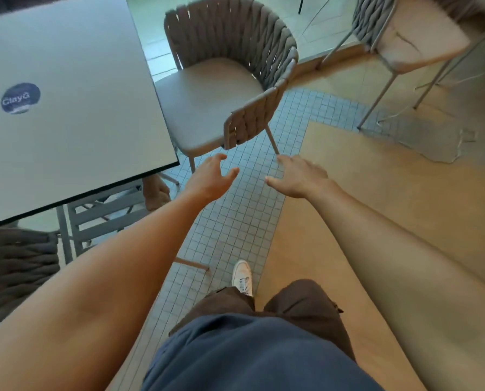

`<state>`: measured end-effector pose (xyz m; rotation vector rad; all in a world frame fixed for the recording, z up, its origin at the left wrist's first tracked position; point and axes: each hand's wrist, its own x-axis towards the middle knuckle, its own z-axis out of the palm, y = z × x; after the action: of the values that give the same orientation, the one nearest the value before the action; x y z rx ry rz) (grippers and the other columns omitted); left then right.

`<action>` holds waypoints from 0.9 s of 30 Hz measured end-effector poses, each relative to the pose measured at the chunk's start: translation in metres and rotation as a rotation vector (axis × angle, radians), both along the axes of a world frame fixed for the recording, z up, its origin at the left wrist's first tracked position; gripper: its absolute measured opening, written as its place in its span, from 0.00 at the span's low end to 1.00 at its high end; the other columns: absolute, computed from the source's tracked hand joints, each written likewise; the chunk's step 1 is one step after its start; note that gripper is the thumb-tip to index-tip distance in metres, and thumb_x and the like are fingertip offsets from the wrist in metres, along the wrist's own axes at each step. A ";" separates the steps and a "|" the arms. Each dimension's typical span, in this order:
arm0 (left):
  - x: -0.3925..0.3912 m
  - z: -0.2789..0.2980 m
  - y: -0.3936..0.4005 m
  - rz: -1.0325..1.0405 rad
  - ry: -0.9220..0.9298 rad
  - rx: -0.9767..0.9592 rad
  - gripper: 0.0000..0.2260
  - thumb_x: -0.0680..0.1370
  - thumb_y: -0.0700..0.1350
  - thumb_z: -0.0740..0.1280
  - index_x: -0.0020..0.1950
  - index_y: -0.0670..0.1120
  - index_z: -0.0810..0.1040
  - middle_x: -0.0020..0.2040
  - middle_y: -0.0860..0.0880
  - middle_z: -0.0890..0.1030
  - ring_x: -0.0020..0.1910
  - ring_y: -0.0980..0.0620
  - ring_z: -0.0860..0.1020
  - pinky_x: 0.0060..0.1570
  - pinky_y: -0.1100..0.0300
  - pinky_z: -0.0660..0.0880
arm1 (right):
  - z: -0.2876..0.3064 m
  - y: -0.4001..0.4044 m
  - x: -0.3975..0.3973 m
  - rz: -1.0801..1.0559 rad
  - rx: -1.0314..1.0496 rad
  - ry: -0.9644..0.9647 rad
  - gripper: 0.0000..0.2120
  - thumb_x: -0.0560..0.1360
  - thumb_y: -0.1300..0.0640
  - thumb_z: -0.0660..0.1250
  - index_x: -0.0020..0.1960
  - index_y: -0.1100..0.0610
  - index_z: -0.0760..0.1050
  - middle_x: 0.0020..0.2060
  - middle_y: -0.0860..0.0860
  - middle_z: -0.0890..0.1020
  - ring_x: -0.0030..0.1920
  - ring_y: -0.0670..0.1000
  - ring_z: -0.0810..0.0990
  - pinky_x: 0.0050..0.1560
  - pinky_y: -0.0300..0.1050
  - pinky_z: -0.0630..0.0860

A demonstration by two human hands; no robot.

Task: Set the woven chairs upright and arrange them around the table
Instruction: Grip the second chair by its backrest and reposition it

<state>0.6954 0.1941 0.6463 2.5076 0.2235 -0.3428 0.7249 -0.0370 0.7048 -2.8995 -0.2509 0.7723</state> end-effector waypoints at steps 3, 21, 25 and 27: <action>0.029 0.003 -0.013 -0.006 0.018 0.016 0.30 0.79 0.64 0.64 0.76 0.49 0.67 0.75 0.47 0.71 0.73 0.47 0.70 0.69 0.45 0.69 | 0.004 -0.011 0.034 0.003 0.005 -0.004 0.40 0.77 0.30 0.62 0.82 0.48 0.58 0.79 0.54 0.67 0.76 0.59 0.67 0.73 0.63 0.66; 0.210 0.032 -0.142 0.171 -0.042 0.148 0.25 0.79 0.61 0.64 0.71 0.48 0.72 0.66 0.47 0.78 0.63 0.46 0.76 0.60 0.44 0.76 | -0.003 -0.093 0.267 0.390 0.022 -0.061 0.39 0.76 0.30 0.63 0.79 0.51 0.62 0.76 0.55 0.70 0.76 0.59 0.67 0.75 0.64 0.61; 0.237 0.034 -0.155 0.221 -0.018 0.175 0.24 0.79 0.61 0.63 0.71 0.50 0.72 0.64 0.49 0.79 0.61 0.46 0.78 0.58 0.44 0.77 | -0.008 -0.102 0.310 0.447 0.020 -0.055 0.40 0.76 0.30 0.63 0.80 0.51 0.61 0.76 0.56 0.69 0.76 0.60 0.67 0.74 0.64 0.62; 0.252 0.032 -0.157 0.255 -0.005 0.180 0.25 0.79 0.61 0.63 0.72 0.50 0.71 0.66 0.48 0.78 0.62 0.46 0.77 0.59 0.46 0.76 | -0.010 -0.103 0.333 0.476 0.014 -0.050 0.41 0.76 0.31 0.64 0.81 0.51 0.59 0.77 0.57 0.68 0.76 0.60 0.66 0.75 0.64 0.61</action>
<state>0.9475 0.0375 0.6780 2.6141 0.5886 -0.2205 1.0577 -0.1399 0.6949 -2.8756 -0.9718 0.7493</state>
